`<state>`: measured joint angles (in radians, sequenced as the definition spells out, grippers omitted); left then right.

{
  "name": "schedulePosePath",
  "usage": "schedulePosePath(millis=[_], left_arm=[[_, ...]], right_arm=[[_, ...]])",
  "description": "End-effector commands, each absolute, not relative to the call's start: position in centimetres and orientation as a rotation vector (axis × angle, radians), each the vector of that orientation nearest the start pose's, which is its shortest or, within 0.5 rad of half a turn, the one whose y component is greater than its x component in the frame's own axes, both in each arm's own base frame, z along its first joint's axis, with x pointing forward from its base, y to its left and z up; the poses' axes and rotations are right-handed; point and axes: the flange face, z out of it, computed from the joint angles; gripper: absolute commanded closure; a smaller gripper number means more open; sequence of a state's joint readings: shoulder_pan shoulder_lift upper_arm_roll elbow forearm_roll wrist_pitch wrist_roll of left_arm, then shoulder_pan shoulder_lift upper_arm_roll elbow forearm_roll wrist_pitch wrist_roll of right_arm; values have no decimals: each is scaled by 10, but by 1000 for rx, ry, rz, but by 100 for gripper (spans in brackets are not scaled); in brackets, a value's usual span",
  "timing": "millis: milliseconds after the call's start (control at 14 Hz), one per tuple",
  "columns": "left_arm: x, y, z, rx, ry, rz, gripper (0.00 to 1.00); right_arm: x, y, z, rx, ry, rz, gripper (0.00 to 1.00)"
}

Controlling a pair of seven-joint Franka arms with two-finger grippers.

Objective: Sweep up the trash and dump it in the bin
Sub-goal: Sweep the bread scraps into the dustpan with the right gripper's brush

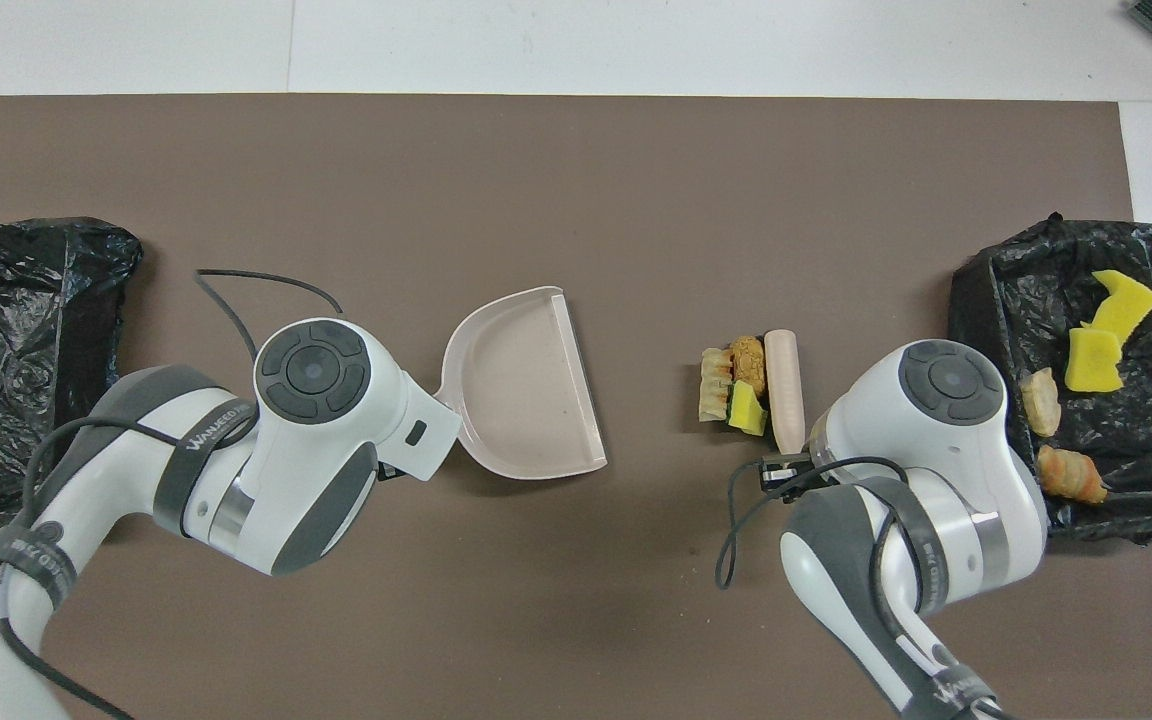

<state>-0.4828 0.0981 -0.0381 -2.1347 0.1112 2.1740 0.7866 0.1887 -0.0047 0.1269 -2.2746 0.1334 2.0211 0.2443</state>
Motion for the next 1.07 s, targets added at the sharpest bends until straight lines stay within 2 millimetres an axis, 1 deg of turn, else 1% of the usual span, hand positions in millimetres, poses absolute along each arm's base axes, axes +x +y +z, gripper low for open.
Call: schedulePosePath(millis=[0, 72, 215, 286, 358, 429, 572, 644, 787, 858, 930, 1001], left_arm=[[466, -273, 353, -2351, 1939, 86, 100], [464, -272, 352, -2358, 1928, 90, 100], [463, -273, 348, -2375, 1911, 93, 100], [460, -277, 347, -2369, 1918, 97, 100], [458, -276, 344, -2371, 1915, 106, 100], [458, -276, 343, -2377, 1909, 99, 100], [458, -276, 343, -2380, 1905, 94, 100], [458, -276, 343, -2387, 1896, 93, 100], [458, -276, 343, -2392, 1889, 93, 100], [459, -275, 344, -2394, 1887, 91, 100], [459, -274, 343, -2394, 1887, 93, 100], [460, -272, 343, -2398, 1881, 94, 100]], right_arm=[[457, 193, 339, -3026, -14, 410, 100], [456, 210, 339, -3017, -41, 410, 100], [455, 232, 336, -2974, -28, 379, 100], [451, 247, 329, -2957, -29, 392, 100], [452, 260, 328, -2939, 2, 384, 100], [452, 273, 329, -2928, 34, 382, 100], [447, 309, 340, -2873, 44, 388, 100], [445, 320, 343, -2837, 57, 401, 100], [440, 333, 349, -2802, 56, 411, 100], [438, 337, 349, -2800, 47, 421, 100], [439, 335, 353, -2804, 39, 428, 100], [439, 328, 356, -2813, 29, 458, 100]])
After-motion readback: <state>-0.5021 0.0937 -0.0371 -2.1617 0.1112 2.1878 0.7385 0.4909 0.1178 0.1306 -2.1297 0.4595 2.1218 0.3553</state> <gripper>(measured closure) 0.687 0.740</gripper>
